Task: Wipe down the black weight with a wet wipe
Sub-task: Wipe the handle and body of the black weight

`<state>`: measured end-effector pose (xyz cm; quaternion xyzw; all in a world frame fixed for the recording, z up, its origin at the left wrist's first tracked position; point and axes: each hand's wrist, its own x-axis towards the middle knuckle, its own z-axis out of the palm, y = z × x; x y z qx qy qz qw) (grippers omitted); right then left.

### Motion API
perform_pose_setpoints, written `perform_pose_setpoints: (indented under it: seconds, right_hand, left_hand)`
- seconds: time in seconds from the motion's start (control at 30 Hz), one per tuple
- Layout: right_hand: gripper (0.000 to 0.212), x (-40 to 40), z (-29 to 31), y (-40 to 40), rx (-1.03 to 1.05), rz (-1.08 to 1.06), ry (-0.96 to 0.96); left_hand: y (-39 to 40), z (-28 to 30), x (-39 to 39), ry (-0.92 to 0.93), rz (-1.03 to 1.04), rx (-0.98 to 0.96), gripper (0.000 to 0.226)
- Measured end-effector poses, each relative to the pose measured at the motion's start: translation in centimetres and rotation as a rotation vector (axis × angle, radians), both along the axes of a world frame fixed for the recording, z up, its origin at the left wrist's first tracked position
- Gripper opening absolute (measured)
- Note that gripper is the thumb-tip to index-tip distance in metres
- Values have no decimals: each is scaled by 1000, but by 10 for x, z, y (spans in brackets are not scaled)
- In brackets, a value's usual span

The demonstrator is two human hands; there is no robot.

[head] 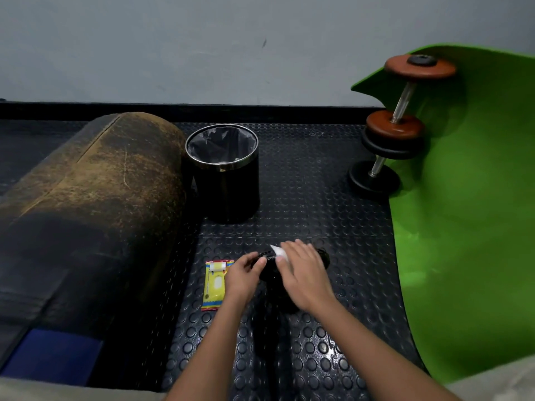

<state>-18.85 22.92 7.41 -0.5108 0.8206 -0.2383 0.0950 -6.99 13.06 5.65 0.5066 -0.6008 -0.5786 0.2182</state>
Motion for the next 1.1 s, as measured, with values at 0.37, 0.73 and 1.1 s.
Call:
perform_pose_setpoints:
  seconds: [0.37, 0.73, 1.1]
  right_hand:
    - [42, -33, -3, 17, -75, -297, -259]
    - [41, -26, -9, 24, -168, -135, 20]
    - [63, -20, -6, 10, -76, -279, -125]
  left_hand:
    - [0, 0, 2, -5, -3, 21, 42]
    - [-1, -4, 0, 2, 16, 33, 41]
    - [-1, -3, 1, 3, 6, 37, 41]
